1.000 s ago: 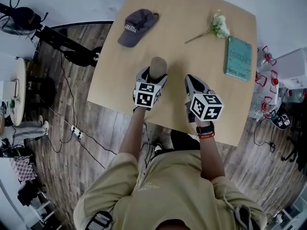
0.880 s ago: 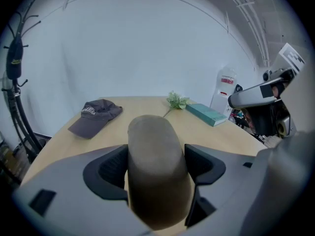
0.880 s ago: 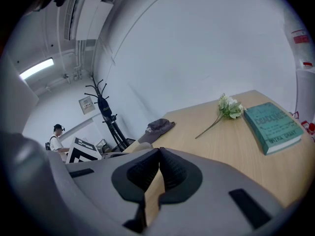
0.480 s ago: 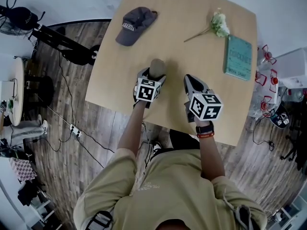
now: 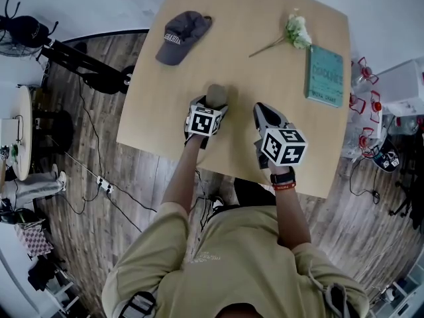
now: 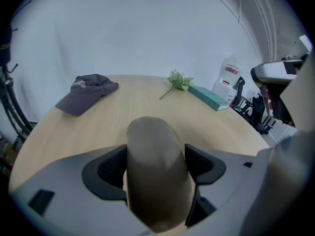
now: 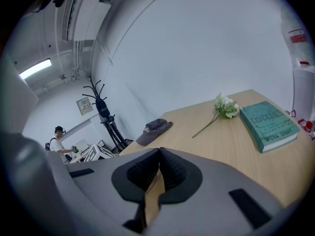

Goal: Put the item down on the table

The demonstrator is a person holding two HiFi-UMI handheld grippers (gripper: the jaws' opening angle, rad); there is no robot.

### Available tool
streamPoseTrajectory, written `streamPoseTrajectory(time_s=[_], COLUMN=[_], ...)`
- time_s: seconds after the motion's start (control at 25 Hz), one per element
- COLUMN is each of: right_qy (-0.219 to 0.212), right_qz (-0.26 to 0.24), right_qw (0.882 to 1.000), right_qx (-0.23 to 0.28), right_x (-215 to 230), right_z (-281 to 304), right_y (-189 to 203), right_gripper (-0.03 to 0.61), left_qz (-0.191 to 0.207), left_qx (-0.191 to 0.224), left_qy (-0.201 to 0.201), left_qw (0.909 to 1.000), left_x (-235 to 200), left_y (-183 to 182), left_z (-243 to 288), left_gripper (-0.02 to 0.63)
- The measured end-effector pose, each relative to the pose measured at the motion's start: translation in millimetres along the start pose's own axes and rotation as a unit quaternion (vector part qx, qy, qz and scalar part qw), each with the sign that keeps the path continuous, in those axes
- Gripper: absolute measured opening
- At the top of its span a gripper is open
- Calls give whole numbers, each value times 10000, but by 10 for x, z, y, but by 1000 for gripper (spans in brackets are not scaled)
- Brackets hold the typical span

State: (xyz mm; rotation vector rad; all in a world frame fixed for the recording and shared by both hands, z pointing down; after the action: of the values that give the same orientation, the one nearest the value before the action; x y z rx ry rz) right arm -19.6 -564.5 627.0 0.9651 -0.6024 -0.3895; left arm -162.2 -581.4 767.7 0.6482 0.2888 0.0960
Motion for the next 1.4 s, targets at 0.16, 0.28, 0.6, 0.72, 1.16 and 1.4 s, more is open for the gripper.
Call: streamPoseTrajectory(time_s=[0.16,0.28,0.6,0.72,1.16,1.4], right_qy=[37,83,205,310,847,966], right_qz=[46,76,233,246,182,32], right_qw=[10000,9999,9991,9985,9923,9896], right_qx=[46,118,305,390,888,1063], right_x=[0,-11,-145,-182,-540,-959], right_z=[-94,-194,-513,-705,-1618,-2049], right_y=[4,6,-8,0,-60,-3], right_gripper=[17,17,17,17,17,16], left_qz=[103,203,374,446,459,371], left_qx=[-2,129,363,540,1386,1813], left_qy=[29,17,90,116,402,752], left_qw=[9999,9997,9986,9975,9885,9798], left_x=[60,100,251,359,853,1137], left_y=[24,-3,-67,-99,-55,144], left_z=[18,-53,-430,-627,-1804,-2473], left_gripper=[362,364,363,362,362,359])
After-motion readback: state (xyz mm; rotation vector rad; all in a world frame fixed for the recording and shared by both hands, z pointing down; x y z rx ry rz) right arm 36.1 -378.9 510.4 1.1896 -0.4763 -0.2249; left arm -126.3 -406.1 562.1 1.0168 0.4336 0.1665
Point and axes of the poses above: the fingertips, and each gripper's own axes: z forward along the fingers, x to its right, y out of its underside, the point moved 1 cm from there along -z, backward along the fingers, and after that the axes turned 10 degrees about -z, right-handed, at the moved point
